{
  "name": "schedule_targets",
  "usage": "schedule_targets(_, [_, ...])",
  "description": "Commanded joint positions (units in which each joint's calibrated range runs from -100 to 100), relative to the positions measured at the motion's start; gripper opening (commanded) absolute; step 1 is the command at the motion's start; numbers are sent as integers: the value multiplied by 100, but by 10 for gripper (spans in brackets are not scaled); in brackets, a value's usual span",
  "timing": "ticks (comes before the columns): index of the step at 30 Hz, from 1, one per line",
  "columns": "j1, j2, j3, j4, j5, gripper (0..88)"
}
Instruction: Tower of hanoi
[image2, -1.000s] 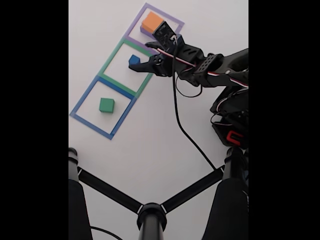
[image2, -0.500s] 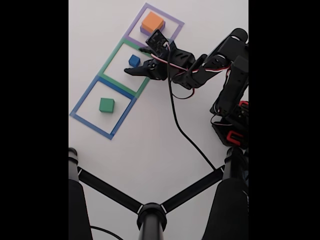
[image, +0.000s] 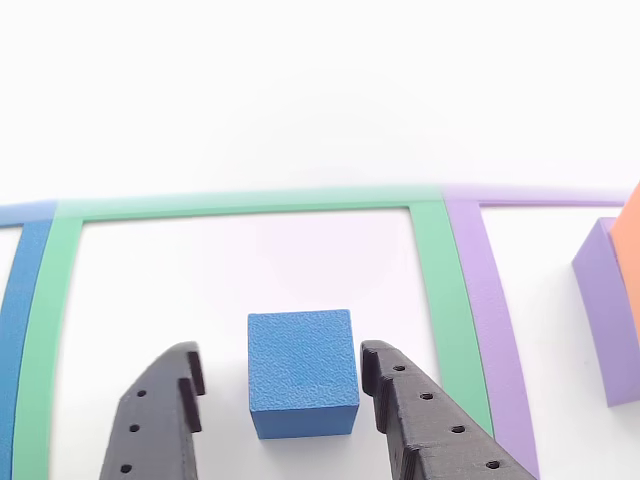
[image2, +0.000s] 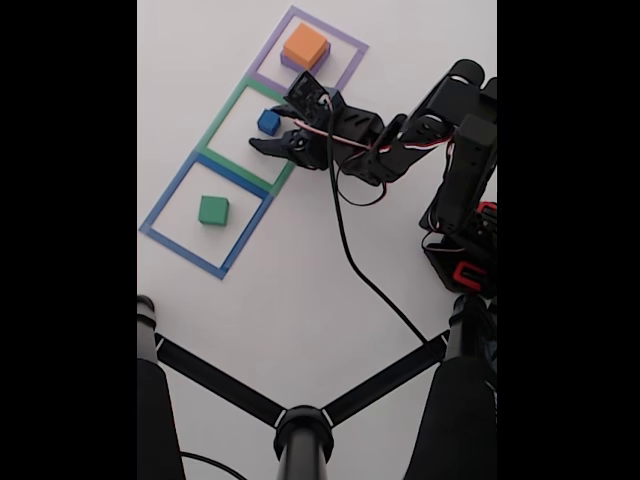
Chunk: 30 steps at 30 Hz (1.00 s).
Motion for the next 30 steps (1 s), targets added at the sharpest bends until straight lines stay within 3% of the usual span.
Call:
schedule_targets(1, [-60, -37, -159, -146, 0, 82])
schedule_targets(12, [-67, -197, -168, -16, 0, 28])
schedule_targets(17, [-144, -1022, -214, 850, 0, 29])
schedule_targets(24, [-250, -2961, -1004, 3869, 0, 26])
schedule_targets(30, [-304, -4364, -2749, 7633, 0, 25])
